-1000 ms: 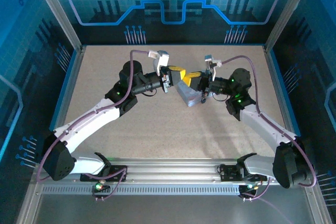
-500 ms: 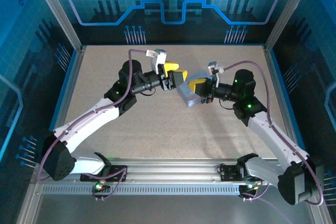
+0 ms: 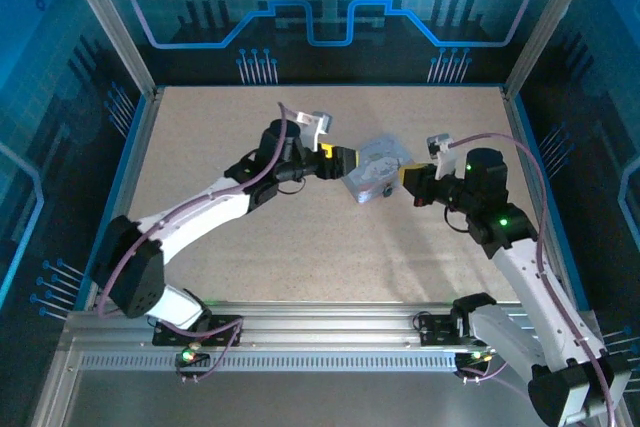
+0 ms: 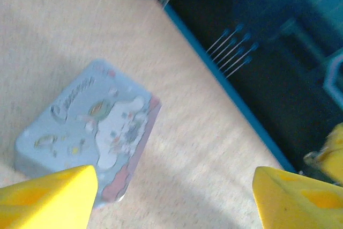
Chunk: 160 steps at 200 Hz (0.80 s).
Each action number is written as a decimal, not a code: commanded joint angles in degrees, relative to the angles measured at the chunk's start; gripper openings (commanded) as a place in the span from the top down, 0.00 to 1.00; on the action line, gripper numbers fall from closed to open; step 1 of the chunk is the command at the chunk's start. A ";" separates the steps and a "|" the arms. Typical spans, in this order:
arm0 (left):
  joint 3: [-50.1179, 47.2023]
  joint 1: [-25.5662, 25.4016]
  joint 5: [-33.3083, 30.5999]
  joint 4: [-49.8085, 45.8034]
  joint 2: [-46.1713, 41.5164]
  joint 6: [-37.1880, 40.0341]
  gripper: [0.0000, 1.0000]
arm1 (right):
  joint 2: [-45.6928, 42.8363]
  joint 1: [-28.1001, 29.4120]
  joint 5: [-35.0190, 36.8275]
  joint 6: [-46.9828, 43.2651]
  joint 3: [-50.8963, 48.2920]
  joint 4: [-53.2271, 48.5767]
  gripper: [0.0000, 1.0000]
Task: Unlock the padlock with the key
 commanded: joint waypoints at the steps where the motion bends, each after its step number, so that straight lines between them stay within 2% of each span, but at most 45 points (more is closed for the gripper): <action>1: 5.44 -1.74 -0.88 -5.79 4.54 0.46 0.25 | -1.00 -1.00 7.91 -1.28 1.70 -6.61 1.00; 81: 16.80 -6.21 3.09 -5.78 20.17 -3.49 0.28 | -4.76 -1.15 21.93 -1.34 1.60 -10.73 1.00; 122: 22.75 -7.14 4.89 -8.88 26.82 -3.77 0.28 | -5.05 -1.16 23.54 -1.33 1.51 -11.03 1.00; 160: 24.17 -7.74 4.96 -10.42 28.77 -3.59 0.28 | -4.78 -1.33 23.74 -1.07 1.07 -11.04 1.00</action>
